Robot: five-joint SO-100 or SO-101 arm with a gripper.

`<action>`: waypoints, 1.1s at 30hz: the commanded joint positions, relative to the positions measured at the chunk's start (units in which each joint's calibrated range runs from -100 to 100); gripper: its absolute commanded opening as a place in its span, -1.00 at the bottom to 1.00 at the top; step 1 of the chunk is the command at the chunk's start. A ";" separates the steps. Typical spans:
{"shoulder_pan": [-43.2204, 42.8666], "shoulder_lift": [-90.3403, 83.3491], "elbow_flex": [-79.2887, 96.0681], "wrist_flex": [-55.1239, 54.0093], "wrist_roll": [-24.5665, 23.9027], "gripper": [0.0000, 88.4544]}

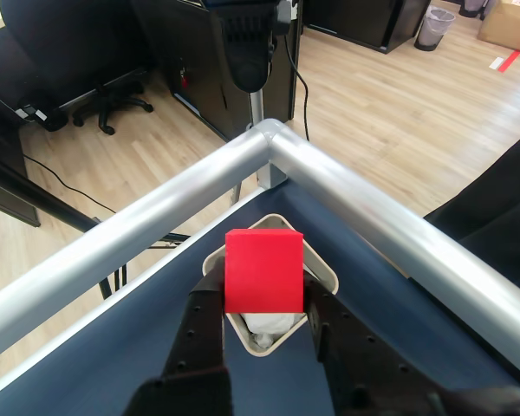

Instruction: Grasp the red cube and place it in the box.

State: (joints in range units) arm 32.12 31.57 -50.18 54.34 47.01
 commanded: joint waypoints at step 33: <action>-0.52 -0.46 -1.46 -1.14 2.54 -0.45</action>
State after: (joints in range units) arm 32.12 32.87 -50.27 53.70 48.91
